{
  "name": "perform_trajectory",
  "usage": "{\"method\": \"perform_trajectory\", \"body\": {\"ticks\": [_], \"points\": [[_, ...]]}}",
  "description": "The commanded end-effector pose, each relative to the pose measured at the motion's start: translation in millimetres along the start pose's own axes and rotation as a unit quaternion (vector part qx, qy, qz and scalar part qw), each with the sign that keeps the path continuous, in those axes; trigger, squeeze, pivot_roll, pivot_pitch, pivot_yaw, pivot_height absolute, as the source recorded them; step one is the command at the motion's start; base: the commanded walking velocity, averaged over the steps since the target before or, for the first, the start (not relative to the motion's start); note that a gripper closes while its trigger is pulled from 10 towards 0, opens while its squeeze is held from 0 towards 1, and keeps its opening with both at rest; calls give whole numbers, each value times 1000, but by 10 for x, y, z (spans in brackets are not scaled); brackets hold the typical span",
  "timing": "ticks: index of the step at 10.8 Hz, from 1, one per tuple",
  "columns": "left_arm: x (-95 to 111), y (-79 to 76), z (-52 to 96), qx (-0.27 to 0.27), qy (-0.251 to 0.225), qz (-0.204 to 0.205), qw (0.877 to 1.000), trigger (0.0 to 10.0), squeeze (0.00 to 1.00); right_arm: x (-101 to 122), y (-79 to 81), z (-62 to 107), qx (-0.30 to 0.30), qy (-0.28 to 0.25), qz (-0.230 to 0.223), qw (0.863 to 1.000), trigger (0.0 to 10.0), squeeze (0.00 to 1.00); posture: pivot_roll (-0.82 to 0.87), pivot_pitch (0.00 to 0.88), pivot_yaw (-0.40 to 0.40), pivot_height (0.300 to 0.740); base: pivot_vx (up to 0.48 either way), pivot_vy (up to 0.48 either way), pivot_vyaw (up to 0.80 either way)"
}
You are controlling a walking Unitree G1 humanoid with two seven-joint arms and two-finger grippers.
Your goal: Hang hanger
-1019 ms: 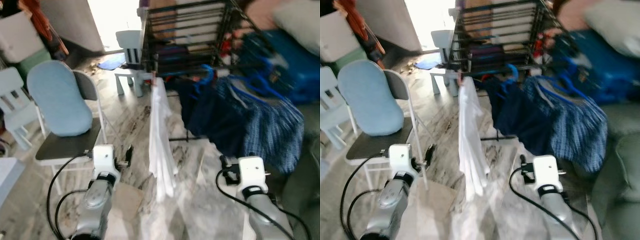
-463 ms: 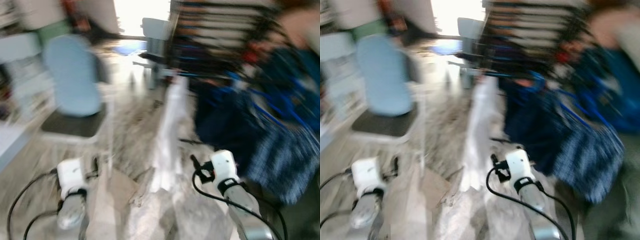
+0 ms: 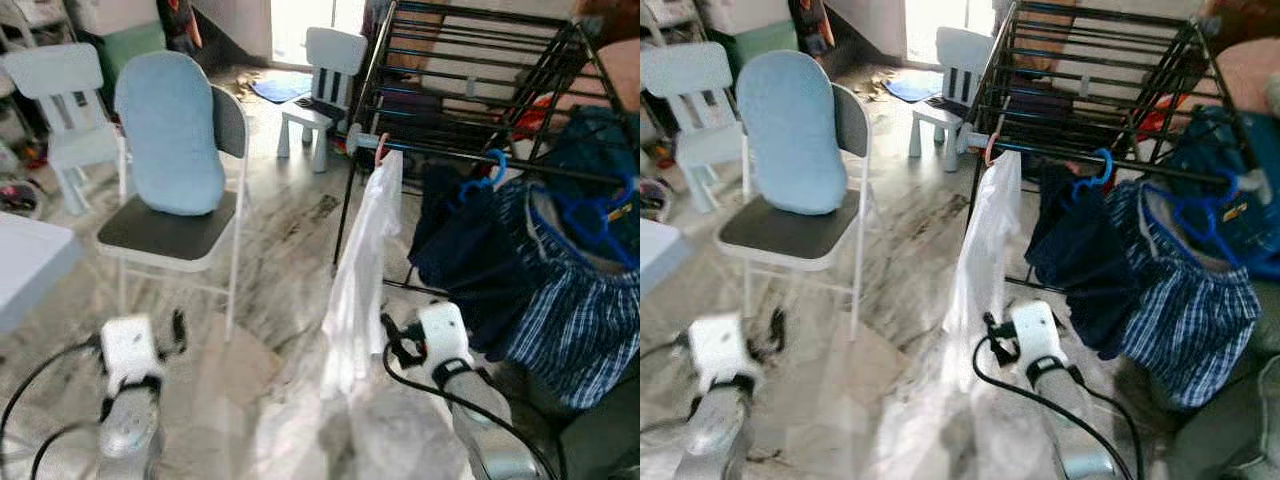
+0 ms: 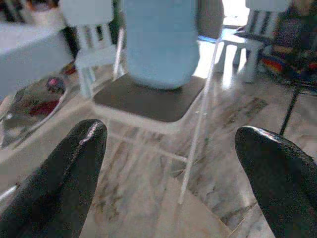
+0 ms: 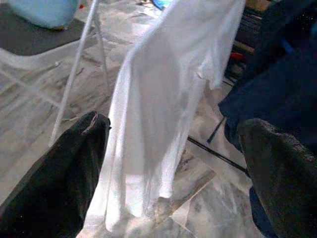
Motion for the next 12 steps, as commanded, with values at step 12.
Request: {"method": "perform_trajectory", "body": {"ticks": [12], "points": [[-156,-408,-157,-77,41,5,996,10000,0,-94,-250,77,-93,18,1,996,10000,0,-133,0,122,740,0,0,0]]}}
Point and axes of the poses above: a point about 5 cm out from each wrist's last joint towards the gripper, its own z axis pointing back from the gripper into the wrist, its own x axis along the axis of the wrist's last joint, y = z × x, the point moved 3 cm from there along -z, pointing out of the wrist towards the gripper, and after that the axes turned 13 degrees about z, right-handed, at the moved point
